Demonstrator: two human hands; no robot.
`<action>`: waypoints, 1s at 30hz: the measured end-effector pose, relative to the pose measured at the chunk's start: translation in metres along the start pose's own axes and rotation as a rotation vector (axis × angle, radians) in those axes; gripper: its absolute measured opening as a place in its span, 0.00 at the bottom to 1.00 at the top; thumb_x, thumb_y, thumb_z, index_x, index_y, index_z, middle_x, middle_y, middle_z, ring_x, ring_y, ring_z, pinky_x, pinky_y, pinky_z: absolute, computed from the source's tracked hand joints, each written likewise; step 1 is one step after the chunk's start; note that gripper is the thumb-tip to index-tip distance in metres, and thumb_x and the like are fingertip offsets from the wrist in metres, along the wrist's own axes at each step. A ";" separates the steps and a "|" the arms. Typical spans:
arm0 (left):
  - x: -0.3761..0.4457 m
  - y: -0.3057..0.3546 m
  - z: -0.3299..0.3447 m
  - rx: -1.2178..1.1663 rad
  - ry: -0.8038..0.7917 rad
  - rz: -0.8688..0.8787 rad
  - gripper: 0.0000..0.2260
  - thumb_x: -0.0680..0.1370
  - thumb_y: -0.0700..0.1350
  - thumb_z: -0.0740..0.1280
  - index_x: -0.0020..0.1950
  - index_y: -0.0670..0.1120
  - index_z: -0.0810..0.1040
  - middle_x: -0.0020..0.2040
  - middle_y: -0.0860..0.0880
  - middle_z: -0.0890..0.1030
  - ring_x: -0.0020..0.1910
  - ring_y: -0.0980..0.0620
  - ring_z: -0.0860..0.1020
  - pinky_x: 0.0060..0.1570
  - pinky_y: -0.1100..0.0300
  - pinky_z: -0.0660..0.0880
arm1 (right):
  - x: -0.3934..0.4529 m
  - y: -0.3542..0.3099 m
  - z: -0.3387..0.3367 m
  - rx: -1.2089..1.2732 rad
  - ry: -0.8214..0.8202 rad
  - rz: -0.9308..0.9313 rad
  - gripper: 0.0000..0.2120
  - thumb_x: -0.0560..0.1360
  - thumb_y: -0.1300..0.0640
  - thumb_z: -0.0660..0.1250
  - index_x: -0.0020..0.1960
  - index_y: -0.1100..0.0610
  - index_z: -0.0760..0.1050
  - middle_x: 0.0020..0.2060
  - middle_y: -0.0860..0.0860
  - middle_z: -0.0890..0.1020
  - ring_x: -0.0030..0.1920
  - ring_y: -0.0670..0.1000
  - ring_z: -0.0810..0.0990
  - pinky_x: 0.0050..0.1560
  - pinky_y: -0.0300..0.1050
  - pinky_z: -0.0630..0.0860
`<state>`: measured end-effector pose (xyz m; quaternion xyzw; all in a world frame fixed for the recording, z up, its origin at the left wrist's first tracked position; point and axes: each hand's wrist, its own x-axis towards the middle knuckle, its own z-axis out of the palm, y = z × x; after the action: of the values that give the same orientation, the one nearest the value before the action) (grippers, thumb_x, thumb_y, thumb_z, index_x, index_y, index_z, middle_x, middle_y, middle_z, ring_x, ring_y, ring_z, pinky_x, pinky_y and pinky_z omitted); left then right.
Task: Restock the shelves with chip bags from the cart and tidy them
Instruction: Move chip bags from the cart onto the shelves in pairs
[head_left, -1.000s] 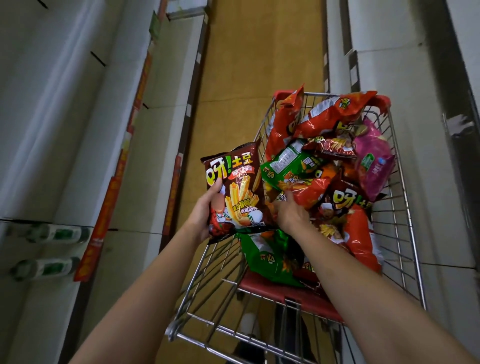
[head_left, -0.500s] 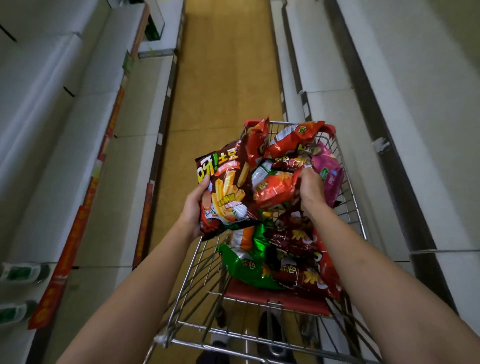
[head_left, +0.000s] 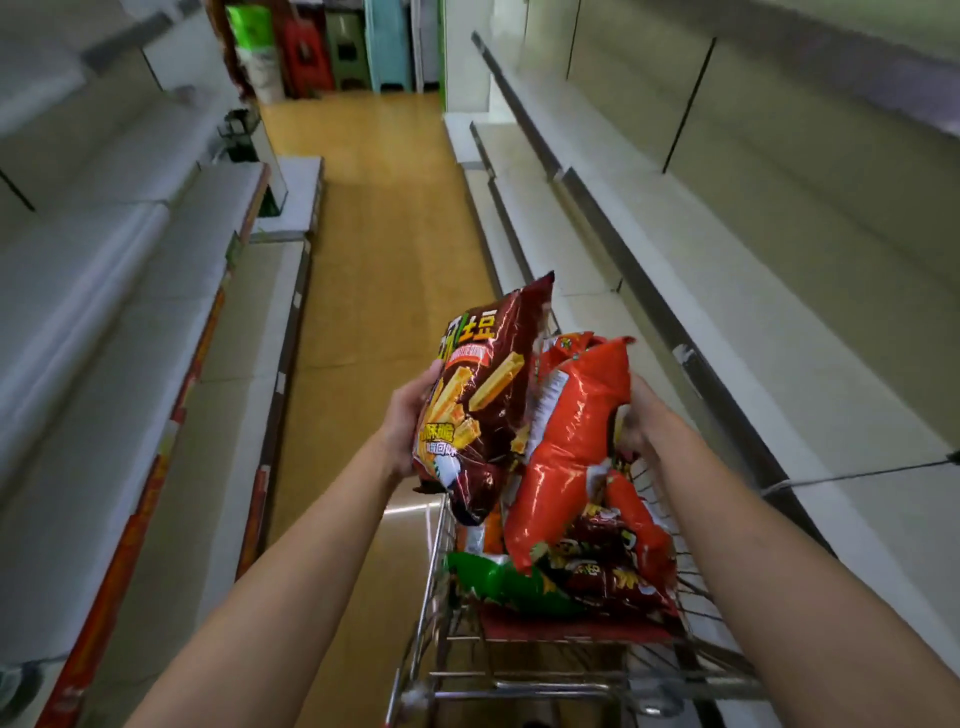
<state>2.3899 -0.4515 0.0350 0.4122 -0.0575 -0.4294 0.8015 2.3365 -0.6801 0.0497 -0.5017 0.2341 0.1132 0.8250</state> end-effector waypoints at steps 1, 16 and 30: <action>-0.008 0.004 -0.003 -0.012 -0.017 0.015 0.30 0.50 0.57 0.83 0.46 0.43 0.86 0.45 0.43 0.85 0.43 0.44 0.84 0.44 0.53 0.81 | -0.007 -0.001 0.009 0.008 -0.004 0.002 0.28 0.81 0.55 0.54 0.27 0.58 0.81 0.27 0.53 0.82 0.28 0.48 0.81 0.31 0.39 0.80; -0.067 0.019 0.026 0.363 -0.169 -0.088 0.43 0.46 0.60 0.83 0.54 0.40 0.78 0.46 0.41 0.84 0.43 0.44 0.83 0.45 0.53 0.80 | -0.131 -0.023 0.079 0.043 0.437 -0.299 0.07 0.82 0.69 0.51 0.53 0.67 0.68 0.47 0.61 0.78 0.45 0.58 0.82 0.34 0.43 0.82; -0.085 -0.019 0.121 0.317 -0.260 -0.029 0.19 0.71 0.55 0.63 0.52 0.42 0.79 0.43 0.43 0.85 0.40 0.45 0.84 0.50 0.51 0.77 | -0.258 -0.005 0.060 -0.522 0.563 -0.389 0.11 0.78 0.49 0.65 0.59 0.48 0.71 0.44 0.45 0.79 0.38 0.43 0.75 0.36 0.38 0.70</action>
<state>2.2706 -0.4686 0.1232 0.4752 -0.2214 -0.4762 0.7060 2.1323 -0.6170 0.2057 -0.7397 0.3146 -0.1301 0.5804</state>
